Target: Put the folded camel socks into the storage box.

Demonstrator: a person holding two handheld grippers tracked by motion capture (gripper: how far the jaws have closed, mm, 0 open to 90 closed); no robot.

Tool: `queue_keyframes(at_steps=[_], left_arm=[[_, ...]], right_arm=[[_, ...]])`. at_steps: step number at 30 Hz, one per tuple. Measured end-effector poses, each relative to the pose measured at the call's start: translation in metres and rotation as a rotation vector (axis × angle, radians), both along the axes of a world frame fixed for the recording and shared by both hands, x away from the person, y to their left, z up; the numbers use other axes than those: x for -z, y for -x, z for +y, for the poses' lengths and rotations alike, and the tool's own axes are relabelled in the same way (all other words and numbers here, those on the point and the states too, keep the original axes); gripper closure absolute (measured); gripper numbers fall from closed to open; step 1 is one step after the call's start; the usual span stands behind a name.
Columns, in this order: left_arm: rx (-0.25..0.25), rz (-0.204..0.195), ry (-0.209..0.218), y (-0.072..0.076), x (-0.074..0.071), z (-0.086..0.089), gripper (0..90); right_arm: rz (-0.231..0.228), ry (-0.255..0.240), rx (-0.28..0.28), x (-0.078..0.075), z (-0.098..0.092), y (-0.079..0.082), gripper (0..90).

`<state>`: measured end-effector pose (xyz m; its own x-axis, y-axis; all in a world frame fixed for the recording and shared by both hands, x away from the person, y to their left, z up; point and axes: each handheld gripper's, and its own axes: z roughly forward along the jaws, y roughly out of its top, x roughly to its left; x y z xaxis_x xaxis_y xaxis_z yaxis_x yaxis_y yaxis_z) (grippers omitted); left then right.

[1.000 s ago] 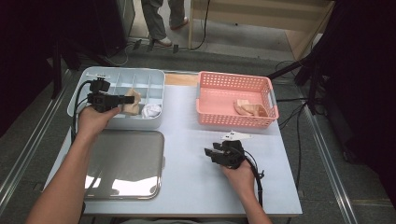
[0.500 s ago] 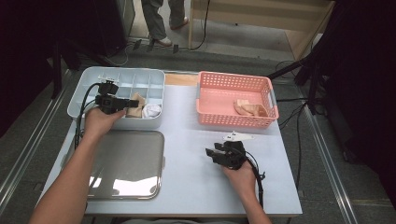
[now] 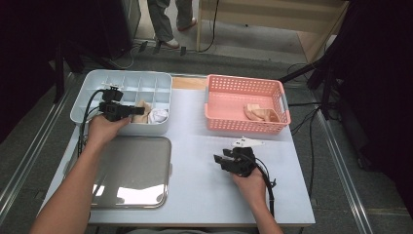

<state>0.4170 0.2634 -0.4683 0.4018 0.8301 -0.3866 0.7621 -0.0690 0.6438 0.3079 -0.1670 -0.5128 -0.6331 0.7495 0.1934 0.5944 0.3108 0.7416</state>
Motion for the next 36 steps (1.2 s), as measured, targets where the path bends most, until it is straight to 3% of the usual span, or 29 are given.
queue_keyframes(at_steps=[14, 18, 24, 28, 31, 34, 36], left_arm=[[0.013, 0.012, -0.006, 0.0, 0.002, -0.001, 70.0], [-0.006, 0.018, -0.001, 0.0, 0.001, 0.001, 60.9], [0.001, -0.009, -0.017, 0.005, -0.01, 0.003, 55.6], [-0.013, -0.032, 0.006, 0.009, -0.02, 0.006, 55.2], [-0.031, -0.067, 0.025, 0.013, -0.028, 0.009, 58.3], [-0.012, -0.071, -0.001, 0.014, -0.033, 0.006, 70.9], [-0.016, -0.068, 0.012, 0.013, -0.033, 0.004, 77.7]], right_arm=[[0.009, 0.0, -0.002, 0.001, 0.003, 0.001, 53.5], [0.005, 0.002, -0.006, 0.001, 0.003, 0.001, 53.5], [0.008, -0.001, -0.002, 0.001, 0.002, 0.001, 53.7], [0.004, 0.003, -0.012, 0.001, 0.004, 0.001, 53.7], [0.005, 0.005, -0.014, 0.002, 0.005, 0.001, 53.8], [0.007, 0.004, -0.016, 0.002, 0.005, 0.001, 54.3], [0.007, 0.004, -0.016, 0.002, 0.005, 0.001, 54.6]])
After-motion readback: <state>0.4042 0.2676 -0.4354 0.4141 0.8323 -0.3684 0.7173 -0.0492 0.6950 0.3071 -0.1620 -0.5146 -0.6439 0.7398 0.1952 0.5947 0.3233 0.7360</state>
